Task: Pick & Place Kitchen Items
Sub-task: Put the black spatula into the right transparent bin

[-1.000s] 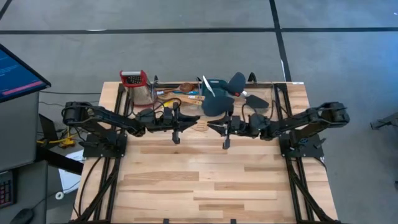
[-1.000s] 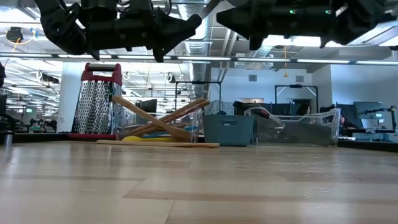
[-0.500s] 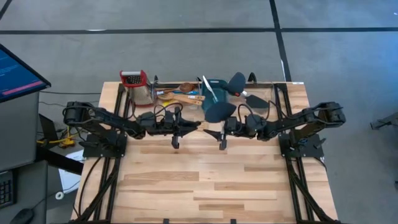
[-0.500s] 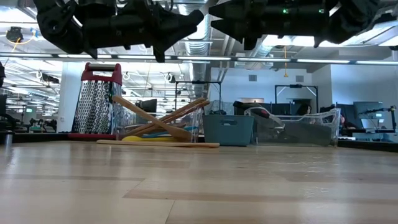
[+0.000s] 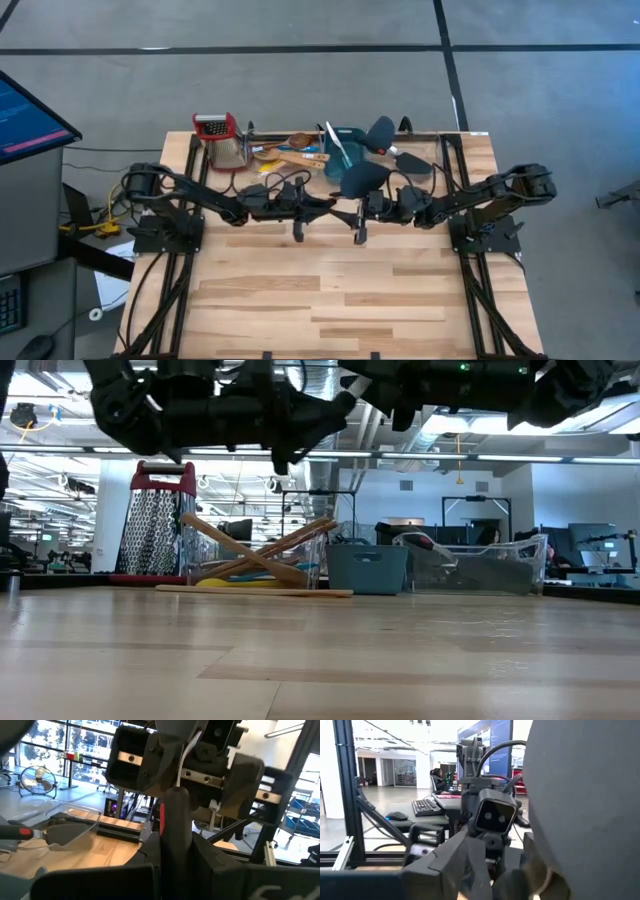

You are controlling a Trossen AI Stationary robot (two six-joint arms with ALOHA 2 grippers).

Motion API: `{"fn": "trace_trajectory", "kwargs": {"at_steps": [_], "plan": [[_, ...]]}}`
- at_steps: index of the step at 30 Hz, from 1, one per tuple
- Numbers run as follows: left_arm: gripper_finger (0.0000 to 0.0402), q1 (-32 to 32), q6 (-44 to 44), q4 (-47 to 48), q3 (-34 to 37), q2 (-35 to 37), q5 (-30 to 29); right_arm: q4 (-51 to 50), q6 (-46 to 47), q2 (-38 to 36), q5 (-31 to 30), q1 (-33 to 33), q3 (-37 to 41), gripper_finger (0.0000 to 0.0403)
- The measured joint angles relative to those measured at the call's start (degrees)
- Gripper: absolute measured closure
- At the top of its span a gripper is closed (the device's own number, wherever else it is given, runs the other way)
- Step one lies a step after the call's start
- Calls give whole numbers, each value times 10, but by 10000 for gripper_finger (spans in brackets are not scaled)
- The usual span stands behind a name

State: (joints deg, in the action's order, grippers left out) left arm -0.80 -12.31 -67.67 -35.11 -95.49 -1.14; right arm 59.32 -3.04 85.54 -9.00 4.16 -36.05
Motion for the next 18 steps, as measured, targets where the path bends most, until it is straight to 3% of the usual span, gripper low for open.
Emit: {"fn": "trace_trajectory", "kwargs": {"at_steps": [10, 18], "plan": [[373, -2, 2, 4, -23, -21, -1, -4, -8, -1, -11, -2, -1, 326], [365, -2, 2, 4, -23, -21, 5, -4, -14, -1, -10, -2, -1, 394]]}}
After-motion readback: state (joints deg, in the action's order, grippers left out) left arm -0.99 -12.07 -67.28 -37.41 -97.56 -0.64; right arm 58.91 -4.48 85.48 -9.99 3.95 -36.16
